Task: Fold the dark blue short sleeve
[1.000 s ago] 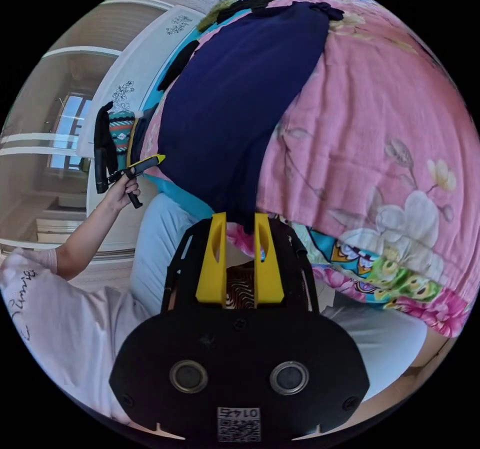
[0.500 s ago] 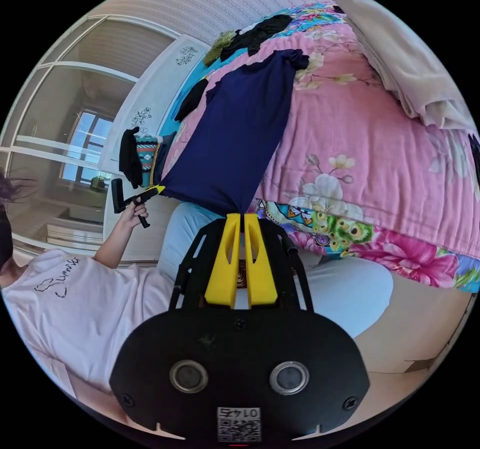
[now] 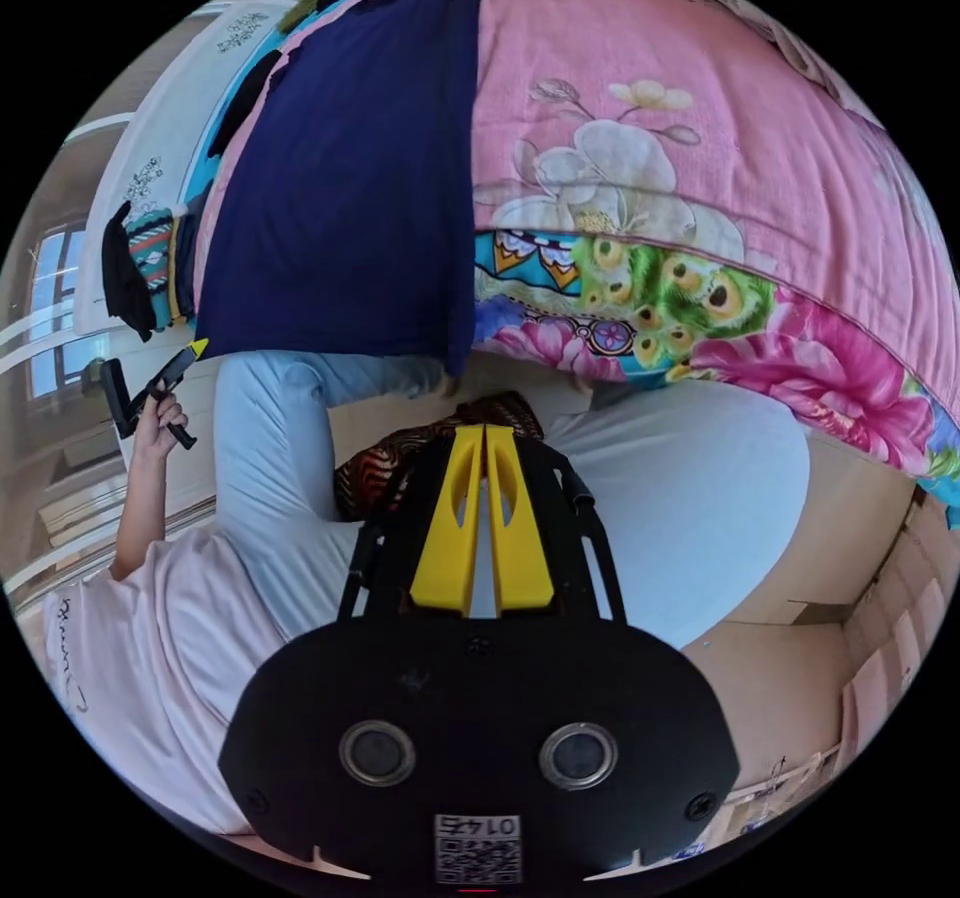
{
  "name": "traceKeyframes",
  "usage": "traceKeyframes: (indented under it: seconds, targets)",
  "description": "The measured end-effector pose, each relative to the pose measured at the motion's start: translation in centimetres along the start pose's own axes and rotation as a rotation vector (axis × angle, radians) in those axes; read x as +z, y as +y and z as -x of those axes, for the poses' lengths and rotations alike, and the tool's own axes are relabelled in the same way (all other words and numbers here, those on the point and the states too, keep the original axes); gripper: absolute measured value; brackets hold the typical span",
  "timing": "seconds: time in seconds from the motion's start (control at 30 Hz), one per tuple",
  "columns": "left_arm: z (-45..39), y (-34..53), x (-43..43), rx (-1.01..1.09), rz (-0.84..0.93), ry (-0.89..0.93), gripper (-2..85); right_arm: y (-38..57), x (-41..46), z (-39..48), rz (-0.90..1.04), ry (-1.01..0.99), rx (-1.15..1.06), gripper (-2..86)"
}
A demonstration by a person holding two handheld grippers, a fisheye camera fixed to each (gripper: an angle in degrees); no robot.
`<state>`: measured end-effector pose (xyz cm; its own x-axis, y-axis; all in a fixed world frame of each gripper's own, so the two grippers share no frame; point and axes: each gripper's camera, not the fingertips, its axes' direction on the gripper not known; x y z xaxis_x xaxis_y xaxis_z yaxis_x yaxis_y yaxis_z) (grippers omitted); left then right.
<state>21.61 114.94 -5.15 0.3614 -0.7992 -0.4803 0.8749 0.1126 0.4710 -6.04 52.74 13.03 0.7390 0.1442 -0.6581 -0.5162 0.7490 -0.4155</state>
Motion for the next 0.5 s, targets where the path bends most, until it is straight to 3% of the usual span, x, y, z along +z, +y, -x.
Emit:
traceKeyframes:
  seconds: [0.3, 0.5]
  targets:
    - [1.2, -0.7, 1.5, -0.014, -0.032, -0.042, -0.1, 1.7, -0.5, 0.0, -0.143, -0.063, -0.031, -0.2]
    - [2.8, -1.0, 3.1, -0.030, 0.047, -0.051, -0.7, 1.8, -1.4, -0.6, -0.247, -0.061, -0.020, -0.2]
